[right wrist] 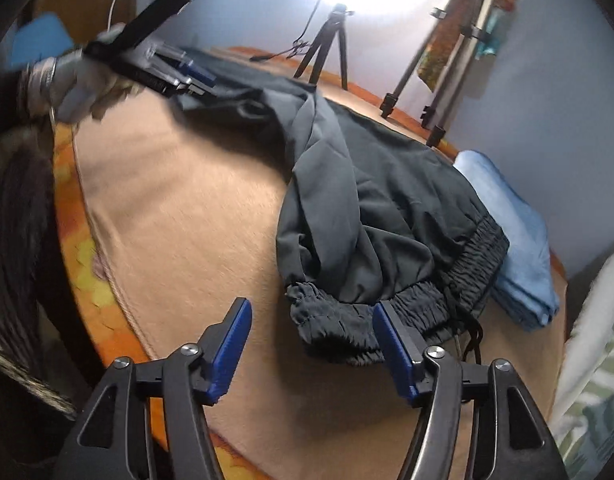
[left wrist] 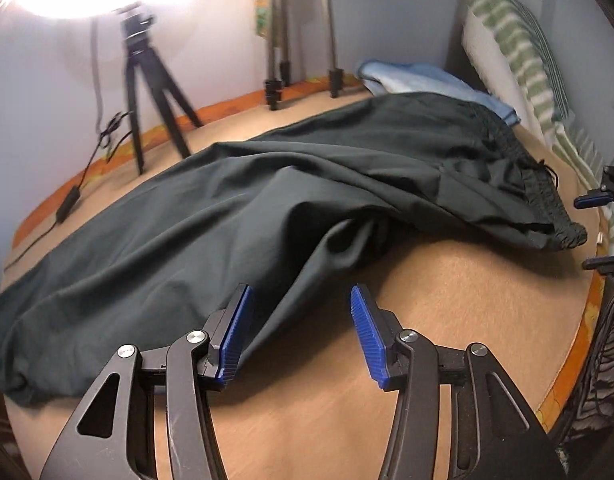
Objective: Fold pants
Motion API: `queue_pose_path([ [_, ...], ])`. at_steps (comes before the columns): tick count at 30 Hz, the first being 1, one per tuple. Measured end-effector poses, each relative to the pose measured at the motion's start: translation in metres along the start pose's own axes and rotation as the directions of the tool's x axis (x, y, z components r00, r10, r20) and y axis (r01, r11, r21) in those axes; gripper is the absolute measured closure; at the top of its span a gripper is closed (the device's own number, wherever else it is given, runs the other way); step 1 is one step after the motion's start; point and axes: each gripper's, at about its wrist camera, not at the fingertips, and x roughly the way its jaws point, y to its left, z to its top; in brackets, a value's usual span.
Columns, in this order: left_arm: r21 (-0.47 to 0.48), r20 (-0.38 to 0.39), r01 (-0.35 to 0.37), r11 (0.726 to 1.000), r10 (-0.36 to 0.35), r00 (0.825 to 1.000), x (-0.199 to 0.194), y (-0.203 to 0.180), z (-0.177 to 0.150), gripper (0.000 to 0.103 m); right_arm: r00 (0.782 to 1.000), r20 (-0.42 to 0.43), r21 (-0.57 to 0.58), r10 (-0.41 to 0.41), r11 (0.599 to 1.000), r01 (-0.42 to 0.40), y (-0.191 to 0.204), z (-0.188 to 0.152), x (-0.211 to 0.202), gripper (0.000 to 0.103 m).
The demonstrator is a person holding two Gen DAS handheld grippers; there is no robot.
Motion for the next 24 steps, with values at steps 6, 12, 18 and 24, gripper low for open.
queue_pose_path([
  [6,0.023,-0.035,0.000,1.000,0.000,0.999,0.026,-0.010,0.006,0.053,0.994,-0.047,-0.143,-0.095,0.986,0.087,0.012,-0.003,0.035,0.056],
  [12,0.025,-0.064,0.010,1.000,-0.008,0.998,0.045,-0.007,0.002,0.059,0.999,-0.014,-0.085,-0.032,0.996,0.031,-0.012,0.001,0.030,0.087],
  [18,0.029,-0.073,0.011,1.000,-0.009,0.997,0.051,-0.003,-0.002,0.090,0.993,0.113,0.134,-0.018,0.991,0.003,-0.099,0.028,0.002,0.092],
  [24,0.061,-0.072,0.013,0.998,-0.008,0.997,0.052,-0.006,-0.004,0.091,0.991,0.123,0.327,-0.057,0.945,0.013,-0.187,0.047,0.026,0.093],
])
